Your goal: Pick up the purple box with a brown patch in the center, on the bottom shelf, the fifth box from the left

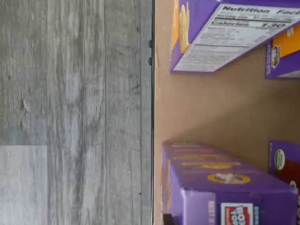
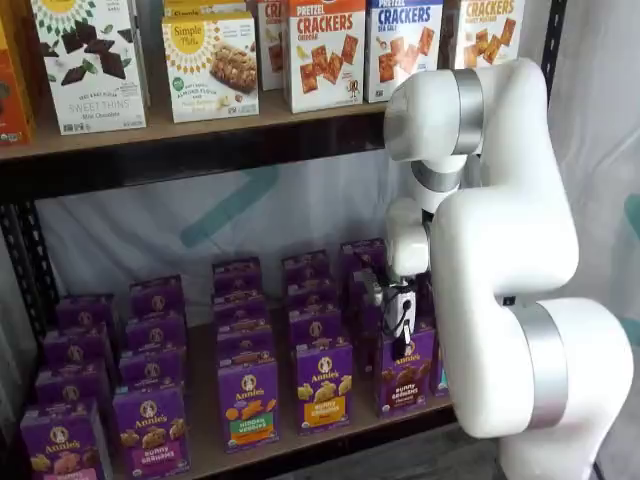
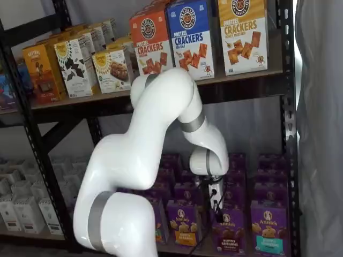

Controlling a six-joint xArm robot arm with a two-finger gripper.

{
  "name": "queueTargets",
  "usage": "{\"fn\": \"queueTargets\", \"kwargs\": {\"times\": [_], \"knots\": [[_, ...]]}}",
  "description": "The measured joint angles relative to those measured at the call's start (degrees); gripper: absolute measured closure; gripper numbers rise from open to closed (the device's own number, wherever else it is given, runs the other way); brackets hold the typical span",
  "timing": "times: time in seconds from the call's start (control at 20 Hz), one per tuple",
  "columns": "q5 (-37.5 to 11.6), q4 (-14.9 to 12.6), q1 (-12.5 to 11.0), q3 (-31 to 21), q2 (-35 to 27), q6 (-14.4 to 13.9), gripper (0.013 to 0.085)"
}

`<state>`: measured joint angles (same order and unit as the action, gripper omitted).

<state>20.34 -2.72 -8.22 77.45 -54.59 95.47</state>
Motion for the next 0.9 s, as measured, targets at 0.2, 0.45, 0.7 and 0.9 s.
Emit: {"fn": "queueTargets", "kwargs": {"times": [0.2,0.45,0.7,0.9], "knots": [[0.4,0.9,0.0,-0.4,0.3,0.8,0.065],[-1.5,2.4,0.5,-3.8,2.3,1.7,0.065],[-5.5,2.4,1.1,-10.3,5.8,1.2,0.065],[-5.9,2.1,1.6,-16.3,10.2,0.4,0.065]]}}
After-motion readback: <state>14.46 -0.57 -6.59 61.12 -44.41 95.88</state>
